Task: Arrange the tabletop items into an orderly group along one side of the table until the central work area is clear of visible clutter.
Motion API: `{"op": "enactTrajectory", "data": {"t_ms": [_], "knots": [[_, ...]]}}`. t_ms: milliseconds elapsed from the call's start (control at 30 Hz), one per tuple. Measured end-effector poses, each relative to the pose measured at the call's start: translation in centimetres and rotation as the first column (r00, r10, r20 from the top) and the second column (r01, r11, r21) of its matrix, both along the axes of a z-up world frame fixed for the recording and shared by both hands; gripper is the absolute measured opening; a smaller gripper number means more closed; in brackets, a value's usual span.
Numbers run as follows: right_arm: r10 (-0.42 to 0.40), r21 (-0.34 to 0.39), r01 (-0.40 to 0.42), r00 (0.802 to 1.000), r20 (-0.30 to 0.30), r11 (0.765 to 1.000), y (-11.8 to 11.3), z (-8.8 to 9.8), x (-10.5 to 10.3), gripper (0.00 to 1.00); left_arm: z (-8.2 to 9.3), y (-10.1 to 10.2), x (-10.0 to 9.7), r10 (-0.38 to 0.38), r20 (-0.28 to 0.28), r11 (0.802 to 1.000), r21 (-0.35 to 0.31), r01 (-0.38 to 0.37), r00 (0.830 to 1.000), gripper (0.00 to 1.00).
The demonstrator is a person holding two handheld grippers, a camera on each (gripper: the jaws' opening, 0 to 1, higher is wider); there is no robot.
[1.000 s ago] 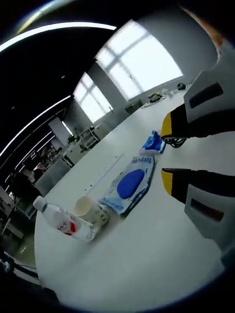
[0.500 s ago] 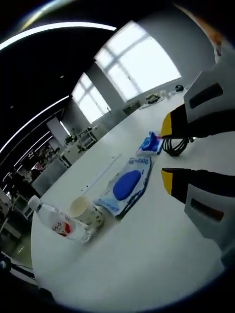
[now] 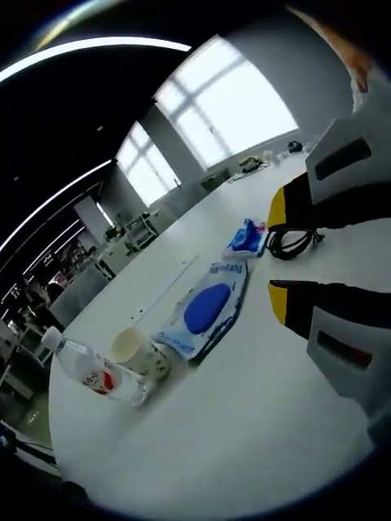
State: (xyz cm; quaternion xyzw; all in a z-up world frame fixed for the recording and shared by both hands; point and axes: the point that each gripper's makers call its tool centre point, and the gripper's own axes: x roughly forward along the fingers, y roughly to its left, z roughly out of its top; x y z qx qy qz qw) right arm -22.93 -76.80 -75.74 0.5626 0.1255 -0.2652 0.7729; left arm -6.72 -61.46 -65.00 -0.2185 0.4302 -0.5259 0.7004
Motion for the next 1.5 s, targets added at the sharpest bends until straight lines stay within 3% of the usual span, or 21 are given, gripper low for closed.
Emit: {"op": "enactTrajectory", "data": {"t_ms": [200,433,533,633,833,900,1033,1100,1133,1233,1300,1333,1400,1500], "knots": [[0.023,-0.048,-0.027,0.997,-0.071,0.998,0.0,-1.3,-0.7,0.11,-0.1,-0.2,-0.2,-0.008,0.004,1.000,0.003,0.008,1.000,0.22],[0.050,-0.097,-0.059,0.995,-0.092,0.994,0.1,-1.1,-0.7,0.13,-0.3,0.1,-0.2,-0.020,0.022,1.000,0.017,0.019,1.000,0.24],[0.103,-0.171,-0.124,0.987,-0.127,0.977,0.2,-0.8,-0.8,0.18,-0.4,0.3,-0.1,-0.030,0.042,0.999,0.030,0.029,0.999,0.27],[0.127,-0.215,-0.154,0.982,-0.137,0.964,0.5,-0.1,-0.7,0.26,-0.7,0.6,0.3,-0.056,0.106,0.997,0.063,0.049,0.993,0.34],[0.203,-0.340,-0.257,0.961,-0.187,0.905,0.6,1.8,-0.8,0.39,-1.5,1.9,1.7,-0.124,0.232,0.983,0.165,0.086,0.965,0.60],[0.236,-0.362,-0.296,0.951,-0.201,0.884,1.0,2.4,-0.9,0.44,-1.3,2.2,2.3,-0.134,0.244,0.982,0.160,0.097,0.961,0.67],[0.326,-0.392,-0.413,0.906,-0.271,0.822,1.9,3.1,-1.5,0.60,-1.4,3.5,4.8,-0.158,0.289,0.974,0.204,0.100,0.944,0.75],[0.370,-0.412,-0.473,0.877,-0.306,0.779,2.5,3.7,-1.6,0.71,-1.2,4.2,6.1,-0.160,0.307,0.972,0.212,0.096,0.938,0.80],[0.373,-0.422,-0.479,0.874,-0.312,0.770,2.6,4.0,-1.6,0.74,-1.0,4.4,6.6,-0.164,0.316,0.972,0.213,0.099,0.934,0.83],[0.412,-0.422,-0.533,0.842,-0.347,0.733,3.3,4.6,-1.9,0.79,0.1,4.9,7.7,-0.165,0.324,0.975,0.197,0.105,0.932,0.89],[0.440,-0.415,-0.586,0.805,-0.399,0.696,3.7,4.7,-2.4,0.81,1.3,4.7,8.3,-0.175,0.332,0.978,0.168,0.125,0.927,0.93],[0.446,-0.414,-0.598,0.796,-0.410,0.686,3.9,4.8,-2.5,0.81,1.7,4.7,8.5,-0.186,0.345,0.976,0.170,0.134,0.920,0.94],[0.452,-0.400,-0.599,0.794,-0.406,0.694,4.1,5.3,-2.6,0.81,2.5,4.7,9.4,-0.214,0.396,0.972,0.182,0.152,0.893,0.95],[0.460,-0.393,-0.601,0.794,-0.398,0.696,4.4,6.3,-2.9,0.83,2.7,5.0,10.1,-0.260,0.409,0.959,0.216,0.185,0.875,0.98]]}}
